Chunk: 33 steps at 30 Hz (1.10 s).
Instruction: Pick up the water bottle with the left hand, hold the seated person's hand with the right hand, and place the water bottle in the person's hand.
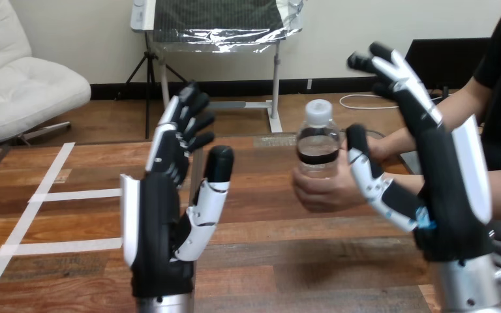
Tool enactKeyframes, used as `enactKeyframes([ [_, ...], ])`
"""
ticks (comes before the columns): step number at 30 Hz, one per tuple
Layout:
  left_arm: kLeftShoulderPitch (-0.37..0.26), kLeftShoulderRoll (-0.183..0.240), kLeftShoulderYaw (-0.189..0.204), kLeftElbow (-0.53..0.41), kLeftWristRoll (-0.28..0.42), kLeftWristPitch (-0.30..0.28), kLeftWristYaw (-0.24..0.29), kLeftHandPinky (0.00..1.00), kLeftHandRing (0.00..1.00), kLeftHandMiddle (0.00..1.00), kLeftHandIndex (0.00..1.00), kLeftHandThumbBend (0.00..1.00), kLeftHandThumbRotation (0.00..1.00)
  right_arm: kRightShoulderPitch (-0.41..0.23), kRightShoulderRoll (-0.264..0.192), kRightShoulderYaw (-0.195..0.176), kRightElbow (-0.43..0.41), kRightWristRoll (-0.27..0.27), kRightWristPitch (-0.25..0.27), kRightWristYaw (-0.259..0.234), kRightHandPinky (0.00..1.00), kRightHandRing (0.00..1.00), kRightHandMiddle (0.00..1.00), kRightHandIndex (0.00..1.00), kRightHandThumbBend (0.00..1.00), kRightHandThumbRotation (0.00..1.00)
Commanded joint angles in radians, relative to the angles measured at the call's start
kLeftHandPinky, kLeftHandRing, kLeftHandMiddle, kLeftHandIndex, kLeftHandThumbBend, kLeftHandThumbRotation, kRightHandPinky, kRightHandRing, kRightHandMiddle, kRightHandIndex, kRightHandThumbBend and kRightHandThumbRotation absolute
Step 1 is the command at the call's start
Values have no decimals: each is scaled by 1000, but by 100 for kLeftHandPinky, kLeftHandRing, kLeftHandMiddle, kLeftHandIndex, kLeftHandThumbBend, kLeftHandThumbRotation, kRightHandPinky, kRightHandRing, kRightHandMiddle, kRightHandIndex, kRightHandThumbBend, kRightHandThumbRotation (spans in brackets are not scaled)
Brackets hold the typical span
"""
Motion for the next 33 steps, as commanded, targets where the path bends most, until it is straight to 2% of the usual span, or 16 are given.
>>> enactKeyframes([
  [1, 79, -41, -9, -46, 38, -56, 25, 74, 80, 84, 87, 41, 70, -40, 3, 3, 62, 24, -87, -6, 87, 95, 96, 84, 7, 0],
  [8, 128, -51, -3, -41, 90, -97, 79, 71, 79, 82, 84, 39, 67, -46, 6, 1, 93, 13, -130, -5, 88, 95, 96, 85, 5, 0],
  [14, 159, -61, -5, -46, 138, -104, 128, 68, 77, 80, 81, 40, 67, -50, 9, -1, 113, 10, -156, -7, 87, 93, 95, 83, 4, 0],
  [25, 186, -51, -18, -42, 191, -119, 185, 63, 73, 78, 79, 39, 68, -50, 18, -3, 126, 7, -165, -11, 84, 90, 94, 82, 4, 0],
  [33, 191, -39, -29, -47, 205, -110, 196, 61, 72, 77, 79, 38, 68, -46, 23, -1, 129, 15, -162, -9, 84, 90, 93, 81, 6, 0],
])
